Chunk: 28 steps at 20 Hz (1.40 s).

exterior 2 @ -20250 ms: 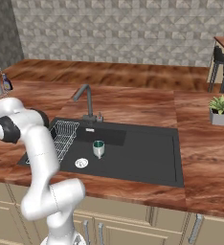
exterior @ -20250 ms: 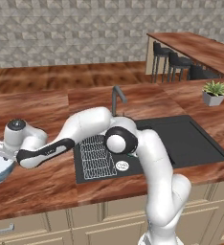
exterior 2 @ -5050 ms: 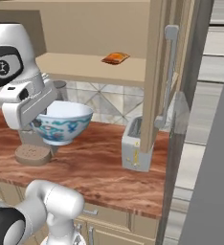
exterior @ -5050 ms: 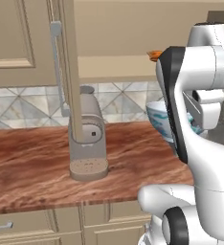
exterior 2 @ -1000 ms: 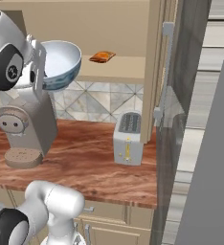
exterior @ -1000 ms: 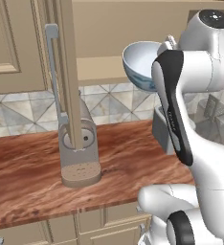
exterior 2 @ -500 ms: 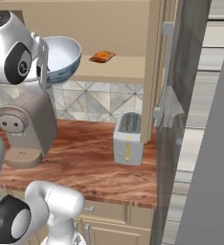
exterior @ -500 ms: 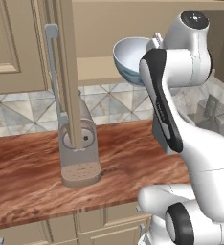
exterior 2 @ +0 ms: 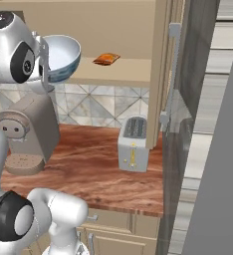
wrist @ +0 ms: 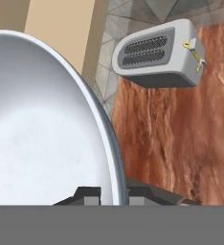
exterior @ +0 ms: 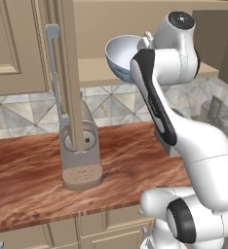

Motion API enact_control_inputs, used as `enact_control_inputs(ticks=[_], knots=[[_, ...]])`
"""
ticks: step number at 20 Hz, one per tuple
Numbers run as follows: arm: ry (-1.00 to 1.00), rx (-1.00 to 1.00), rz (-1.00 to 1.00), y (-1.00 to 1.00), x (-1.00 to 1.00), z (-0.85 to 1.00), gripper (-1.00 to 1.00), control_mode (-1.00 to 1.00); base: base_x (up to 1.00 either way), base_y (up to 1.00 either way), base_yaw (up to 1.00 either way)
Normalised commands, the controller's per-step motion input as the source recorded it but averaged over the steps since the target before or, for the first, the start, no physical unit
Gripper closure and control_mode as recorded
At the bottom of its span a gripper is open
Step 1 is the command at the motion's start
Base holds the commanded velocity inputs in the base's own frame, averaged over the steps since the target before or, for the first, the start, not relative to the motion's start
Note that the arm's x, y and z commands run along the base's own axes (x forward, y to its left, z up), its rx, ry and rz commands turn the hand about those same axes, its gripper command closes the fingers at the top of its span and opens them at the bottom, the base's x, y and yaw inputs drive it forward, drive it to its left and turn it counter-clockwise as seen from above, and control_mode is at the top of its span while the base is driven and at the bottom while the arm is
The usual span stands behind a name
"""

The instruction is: Pick the mug and place it in the sink. Pick the bowl and place it in the open cabinet and then close the cabinet.

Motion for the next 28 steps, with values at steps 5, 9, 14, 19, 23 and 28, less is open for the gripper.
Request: enact_control_inputs(ticks=[5, 9, 14, 19, 23, 28], knots=[[-0.04, -0.02, 0.00, 0.09, 0.22, 0.13, 1.00, -1.00, 0.00, 0.00, 0.00], [0.00, 0.00, 0.00, 0.15, 0.32, 0.07, 1.00, -1.00, 0.00, 0.00, 0.00], [-0.01, 0.00, 0.00, 0.16, 0.28, 0.00, 1.00, -1.00, 0.00, 0.00, 0.00], [-0.03, 0.00, 0.00, 0.05, 0.23, 0.00, 1.00, -1.00, 0.00, 0.00, 0.00], [-0.06, 0.00, 0.01, 0.00, 0.24, 0.00, 1.00, -1.00, 0.00, 0.00, 0.00], [-0.05, 0.00, 0.03, 0.00, 0.33, 0.00, 1.00, -1.00, 0.00, 0.00, 0.00]])
